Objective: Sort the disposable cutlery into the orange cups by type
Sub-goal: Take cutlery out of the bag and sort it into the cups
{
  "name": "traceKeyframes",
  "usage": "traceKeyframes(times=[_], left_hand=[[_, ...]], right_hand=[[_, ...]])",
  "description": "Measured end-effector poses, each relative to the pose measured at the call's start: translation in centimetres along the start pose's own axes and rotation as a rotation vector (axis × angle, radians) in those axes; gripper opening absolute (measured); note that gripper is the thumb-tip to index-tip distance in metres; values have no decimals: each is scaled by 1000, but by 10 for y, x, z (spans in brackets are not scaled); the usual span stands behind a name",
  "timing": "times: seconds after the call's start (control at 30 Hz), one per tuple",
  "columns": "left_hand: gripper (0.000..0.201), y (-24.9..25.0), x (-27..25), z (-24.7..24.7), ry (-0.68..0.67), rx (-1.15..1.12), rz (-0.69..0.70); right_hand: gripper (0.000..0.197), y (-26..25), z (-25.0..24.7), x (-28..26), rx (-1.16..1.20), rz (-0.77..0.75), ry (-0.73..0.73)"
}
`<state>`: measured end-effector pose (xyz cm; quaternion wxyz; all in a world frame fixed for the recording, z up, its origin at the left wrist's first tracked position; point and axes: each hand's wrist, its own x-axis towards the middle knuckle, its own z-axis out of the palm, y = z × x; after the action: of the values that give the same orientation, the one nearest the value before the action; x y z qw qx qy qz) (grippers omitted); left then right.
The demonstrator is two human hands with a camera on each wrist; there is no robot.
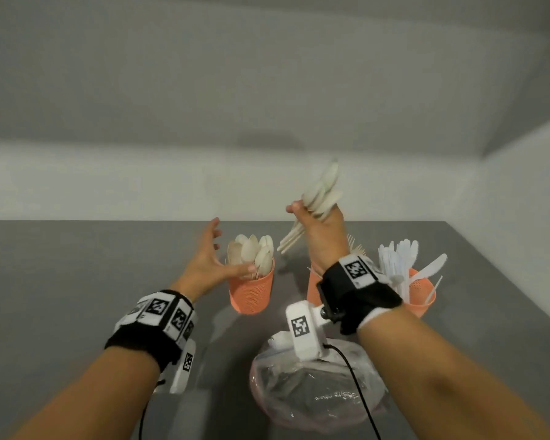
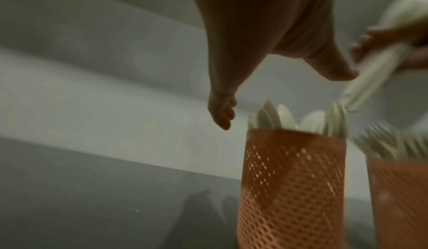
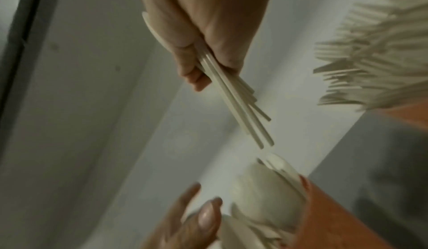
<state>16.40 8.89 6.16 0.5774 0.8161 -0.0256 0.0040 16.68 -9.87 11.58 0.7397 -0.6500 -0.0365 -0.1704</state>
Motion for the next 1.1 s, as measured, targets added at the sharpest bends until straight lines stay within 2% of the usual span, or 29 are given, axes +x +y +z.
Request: traceKeyframes(times=[0.07,0.13,0.23,0.4,0.47,0.57,0.6,0.63,0.7,0.77,0.83,0.93,1.0,1.1], left_hand=[[133,-6,5,13,-95,42,13],[129,-13,10,21,-130,28,11],[130,-25,15,24,-114,25,9],[123,-28,18,23,-94,22,49],[119,-28,18,24,-81,20,47],[123,-27,17,24,-84,-1,44],[125,-27,17,23,-91,-10,39],[126,-28,17,24,-98,-23,36],[130,-30,18,23,-105,-46,30],[130,-30,18,23,-106,-21,29],[125,-29,18,23,-99,-4,32],[123,-28,18,24,-96,5,29],[128,-30,18,23,-103,5,24],[135,-31,17,23,-102,20,6]], right_hand=[[15,12,14,1,-110,12,-98],[17,26,25,-3,-145,43,-193],[18,37,32,-7,-160,36,-255],[25,31,44,-11,-167,-64,-451],[26,35,45,-10,-113,-14,-439],[22,52,38,-6,-52,128,-317],[24,56,35,-6,-45,164,-298],[34,60,33,-5,-46,183,-284],[63,57,31,-3,-80,128,-260],[70,48,33,1,-190,-25,-229],[55,43,37,6,-331,-151,-240],[24,49,41,8,-471,-252,-254],[24,59,37,8,-496,-221,-234],[27,68,31,9,-547,-80,-273]])
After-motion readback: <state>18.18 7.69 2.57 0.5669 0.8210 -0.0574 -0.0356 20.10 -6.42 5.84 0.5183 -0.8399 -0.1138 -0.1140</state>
